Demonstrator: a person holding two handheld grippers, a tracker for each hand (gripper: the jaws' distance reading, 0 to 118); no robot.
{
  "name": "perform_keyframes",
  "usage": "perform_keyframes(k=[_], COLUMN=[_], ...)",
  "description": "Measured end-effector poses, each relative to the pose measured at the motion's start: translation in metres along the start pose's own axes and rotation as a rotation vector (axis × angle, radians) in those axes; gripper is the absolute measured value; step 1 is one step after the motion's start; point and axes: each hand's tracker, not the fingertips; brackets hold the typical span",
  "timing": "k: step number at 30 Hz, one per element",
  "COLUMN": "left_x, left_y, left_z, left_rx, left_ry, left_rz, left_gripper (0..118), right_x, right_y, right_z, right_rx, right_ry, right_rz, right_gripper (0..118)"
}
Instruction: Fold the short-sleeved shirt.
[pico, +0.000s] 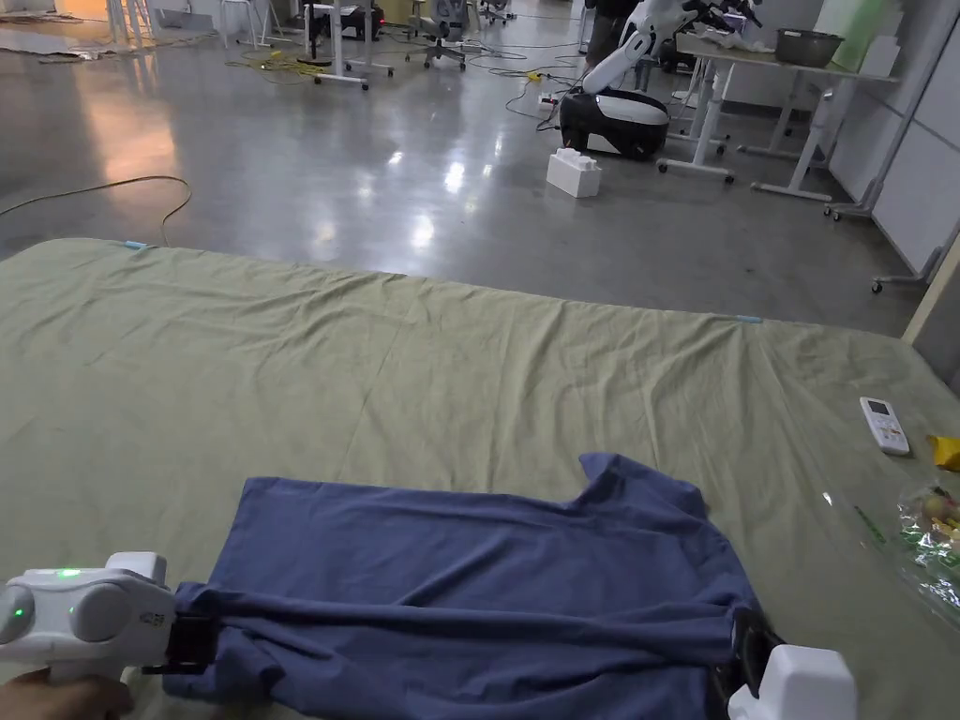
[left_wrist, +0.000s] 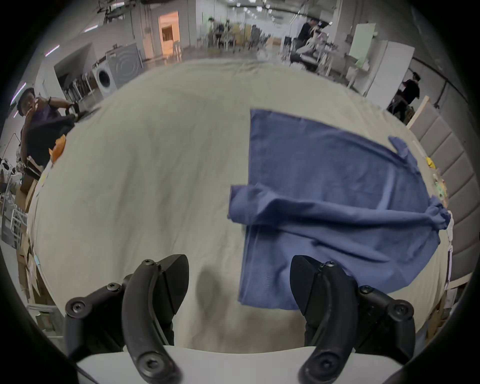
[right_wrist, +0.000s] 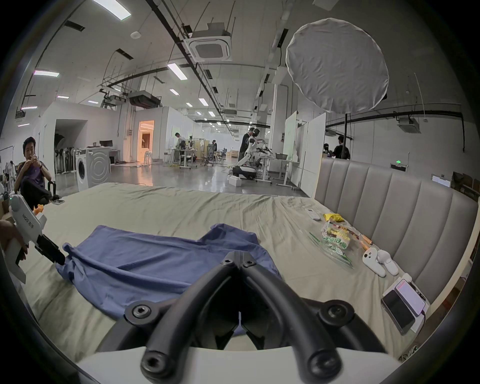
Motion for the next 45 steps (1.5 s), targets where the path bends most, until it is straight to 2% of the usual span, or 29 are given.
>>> perform_keyframes(k=[3, 6, 8, 11, 13, 14, 15, 18, 23, 28, 30, 32, 33, 36, 37, 39, 43, 45], left_x=[0.006, 0.009, 0.012, 0.024, 0.025, 0.028, 0.032, 0.033, 0.019, 0.01, 0.008, 0.006, 0.004, 0.003, 0.003, 0.003, 0.005, 0.006], left_y=[-0.003, -0.004, -0.007, -0.013, -0.013, -0.014, -0.016, -0.022, -0.035, -0.052, -0.054, -0.054, -0.054, -0.053, -0.052, -0.052, -0.055, -0.057], left_z=[-0.016, -0.014, -0.013, -0.008, -0.009, -0.008, -0.007, 0.002, 0.034, 0.057, 0.059, 0.057, 0.057, 0.057, 0.057, 0.058, 0.058, 0.056], left_rx=[-0.11, -0.063, -0.068, -0.055, -0.051, -0.05, -0.046, -0.016, 0.056, 0.122, 0.139, 0.144, 0.145, 0.147, 0.149, 0.156, 0.167, 0.168], left_ry=[0.035, 0.027, 0.031, 0.03, 0.019, 0.017, 0.024, 0.025, -0.043, -0.094, -0.084, -0.081, -0.08, -0.077, -0.078, -0.076, -0.072, -0.073], left_rz=[-0.013, -0.022, -0.069, -0.107, -0.118, -0.134, -0.168, -0.198, -0.142, -0.111, -0.123, -0.125, -0.121, -0.113, -0.112, -0.118, -0.125, -0.113], left_gripper=[82, 80, 73, 52, 24, 14, 9, 7, 7, 7, 7, 7, 7, 7, 7, 7, 7, 7], right_x=[0.0, 0.001, 0.0, -0.002, -0.002, -0.003, -0.003, -0.001, 0.012, 0.042, 0.059, 0.074, 0.081, 0.096, 0.099, 0.102, 0.099, 0.097], right_y=[-0.006, -0.011, -0.014, -0.017, -0.02, -0.022, -0.023, -0.026, -0.029, -0.034, -0.038, -0.045, -0.046, -0.057, -0.061, -0.07, -0.087, -0.094], right_z=[-0.001, -0.001, -0.001, -0.003, -0.005, -0.006, -0.007, -0.008, -0.01, -0.032, -0.048, -0.066, -0.077, -0.108, -0.119, -0.135, -0.16, -0.168], right_rx=[-0.022, -0.041, -0.051, -0.067, -0.079, -0.085, -0.091, -0.104, -0.127, -0.223, -0.292, -0.415, -0.423, -0.536, -0.586, -0.635, -0.704, -0.732], right_ry=[0.001, 0.005, 0.008, 0.016, 0.02, 0.022, 0.023, 0.027, 0.017, -0.008, -0.001, 0.012, 0.009, 0.055, 0.082, 0.118, 0.1, 0.129], right_rz=[0.004, 0.01, 0.015, 0.014, 0.003, -0.003, -0.01, -0.022, -0.004, 0.028, -0.006, -0.053, -0.013, 0.012, 0.024, 0.033, 0.083, 0.065], right_gripper=[1, 1, 1, 1, 1, 1, 1, 1, 1, 1, 3, 21, 38, 63, 68, 76, 76, 74])
